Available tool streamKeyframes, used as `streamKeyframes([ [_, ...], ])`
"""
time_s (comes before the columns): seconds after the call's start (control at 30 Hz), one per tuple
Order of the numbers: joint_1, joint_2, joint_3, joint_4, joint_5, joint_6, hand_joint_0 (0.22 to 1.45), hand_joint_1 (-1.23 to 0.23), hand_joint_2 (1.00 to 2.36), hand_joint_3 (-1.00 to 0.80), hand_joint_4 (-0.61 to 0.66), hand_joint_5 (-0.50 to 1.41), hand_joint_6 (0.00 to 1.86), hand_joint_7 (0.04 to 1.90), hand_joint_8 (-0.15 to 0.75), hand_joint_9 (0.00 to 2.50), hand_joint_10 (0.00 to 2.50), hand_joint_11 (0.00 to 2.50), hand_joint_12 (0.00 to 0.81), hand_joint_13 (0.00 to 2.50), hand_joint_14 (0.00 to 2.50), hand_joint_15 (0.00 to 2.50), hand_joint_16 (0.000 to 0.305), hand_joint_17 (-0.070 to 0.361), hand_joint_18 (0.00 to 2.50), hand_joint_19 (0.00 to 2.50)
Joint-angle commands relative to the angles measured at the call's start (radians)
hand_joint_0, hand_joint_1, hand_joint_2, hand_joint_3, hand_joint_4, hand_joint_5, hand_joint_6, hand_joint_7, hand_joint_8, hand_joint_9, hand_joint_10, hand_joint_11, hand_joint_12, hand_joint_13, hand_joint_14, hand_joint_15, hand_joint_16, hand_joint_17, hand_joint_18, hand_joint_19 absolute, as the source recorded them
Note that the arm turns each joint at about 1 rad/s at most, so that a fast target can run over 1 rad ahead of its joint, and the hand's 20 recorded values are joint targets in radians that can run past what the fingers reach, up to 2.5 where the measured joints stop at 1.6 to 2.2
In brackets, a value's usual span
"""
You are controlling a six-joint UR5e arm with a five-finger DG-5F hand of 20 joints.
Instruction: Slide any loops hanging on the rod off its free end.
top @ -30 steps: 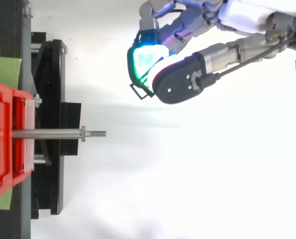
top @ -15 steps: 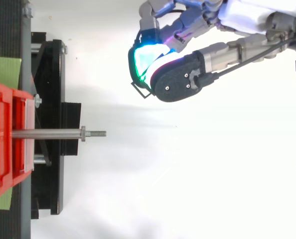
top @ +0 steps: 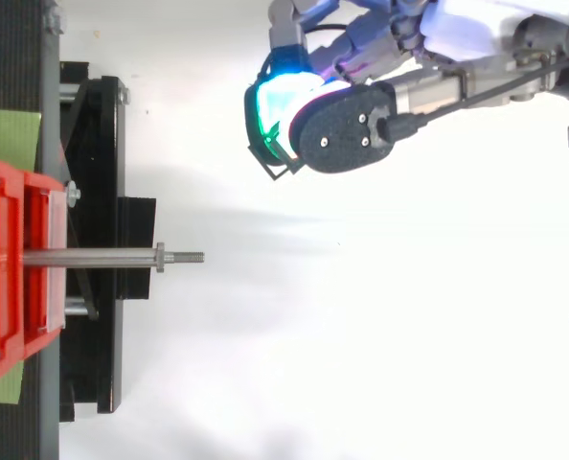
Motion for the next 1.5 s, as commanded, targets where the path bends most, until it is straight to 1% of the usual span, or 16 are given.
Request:
streamKeyframes([
  [0.0,0.001,0.0,0.0,-0.006,0.006,0.035,0.61,-0.63,1.01,-0.32,0.12,-0.17,0.85,1.23,0.292,0.87,0.01,0.33,0.357,0.75,0.01,0.17,0.049,0.109,0.74,0.41],
  [0.07,0.002,0.0,0.0,-0.006,0.006,0.039,0.61,-0.7,1.02,-0.25,0.11,-0.18,0.86,1.2,0.29,0.85,0.01,0.35,0.359,0.75,0.01,0.18,0.049,0.11,0.74,0.4],
  [0.13,0.004,-0.002,0.0,-0.006,0.006,0.039,0.61,-0.73,1.02,-0.24,0.11,-0.18,0.87,1.18,0.285,0.83,0.01,0.35,0.36,0.74,0.01,0.18,0.049,0.111,0.74,0.4],
  [0.2,0.004,0.0,0.0,-0.006,0.006,0.039,0.63,-0.75,1.01,-0.28,0.13,-0.19,0.87,1.16,0.282,0.81,0.01,0.34,0.359,0.74,0.01,0.18,0.049,0.111,0.74,0.39],
  [0.33,0.005,0.0,0.0,-0.006,0.006,0.039,0.65,-0.76,1.01,-0.42,0.14,-0.2,0.87,1.11,0.273,0.8,0.01,0.34,0.35,0.74,0.01,0.17,0.049,0.109,0.74,0.39],
  [0.47,0.008,-0.002,0.0,-0.006,0.006,0.039,0.61,-0.61,1.0,-0.46,0.14,-0.18,0.87,1.17,0.282,0.88,0.01,0.35,0.351,0.77,0.01,0.18,0.048,0.108,0.76,0.41],
  [0.6,0.01,0.0,0.0,-0.005,0.006,0.036,0.61,-0.56,1.0,-0.47,0.13,-0.17,0.86,1.19,0.294,0.94,0.01,0.37,0.351,0.8,0.01,0.18,0.048,0.108,0.77,0.41],
  [0.73,0.01,-0.002,0.0,-0.003,0.003,0.027,0.61,-0.51,1.01,-0.44,0.13,-0.16,0.86,1.18,0.293,0.95,0.01,0.37,0.352,0.81,0.01,0.19,0.048,0.107,0.77,0.42],
  [0.87,0.01,-0.002,0.0,0.0,0.002,-0.008,0.61,-0.49,1.01,-0.4,0.13,-0.16,0.85,1.18,0.296,0.96,0.01,0.37,0.355,0.81,0.01,0.19,0.048,0.108,0.78,0.42],
  [0.93,0.01,-0.002,-0.002,0.0,0.002,-0.033,0.61,-0.51,1.01,-0.37,0.13,-0.16,0.85,1.19,0.299,0.95,0.01,0.37,0.358,0.81,0.01,0.19,0.048,0.108,0.78,0.42],
  [1.03,0.01,-0.002,0.0,0.0,0.006,-0.041,0.61,-0.56,1.01,-0.35,0.13,-0.17,0.85,1.19,0.298,0.93,0.01,0.37,0.358,0.8,0.01,0.19,0.048,0.109,0.77,0.41],
  [1.13,0.01,-0.002,-0.002,0.001,0.014,-0.048,0.61,-0.68,1.01,-0.35,0.14,-0.18,0.85,1.17,0.292,0.9,0.01,0.37,0.355,0.78,0.01,0.19,0.049,0.11,0.77,0.41],
  [1.17,0.01,-0.002,-0.002,0.001,0.017,-0.053,0.61,-0.71,1.01,-0.37,0.14,-0.18,0.85,1.16,0.292,0.9,0.01,0.37,0.356,0.78,0.01,0.19,0.049,0.111,0.76,0.4],
  [1.3,0.01,-0.002,-0.002,0.004,0.019,-0.08,0.61,-0.77,1.0,-0.47,0.15,-0.19,0.85,1.14,0.282,0.88,0.01,0.37,0.356,0.78,0.01,0.18,0.049,0.111,0.76,0.4],
  [1.33,0.007,-0.002,-0.002,0.004,0.019,-0.087,0.61,-0.77,1.0,-0.5,0.15,-0.19,0.84,1.13,0.281,0.87,0.01,0.36,0.354,0.77,0.01,0.18,0.049,0.111,0.76,0.4],
  [1.47,0.002,-0.002,-0.002,0.006,0.019,-0.108,0.62,-0.81,1.0,-0.5,0.15,-0.19,0.83,1.11,0.274,0.86,0.01,0.37,0.348,0.77,0.01,0.17,0.049,0.11,0.75,0.38],
])
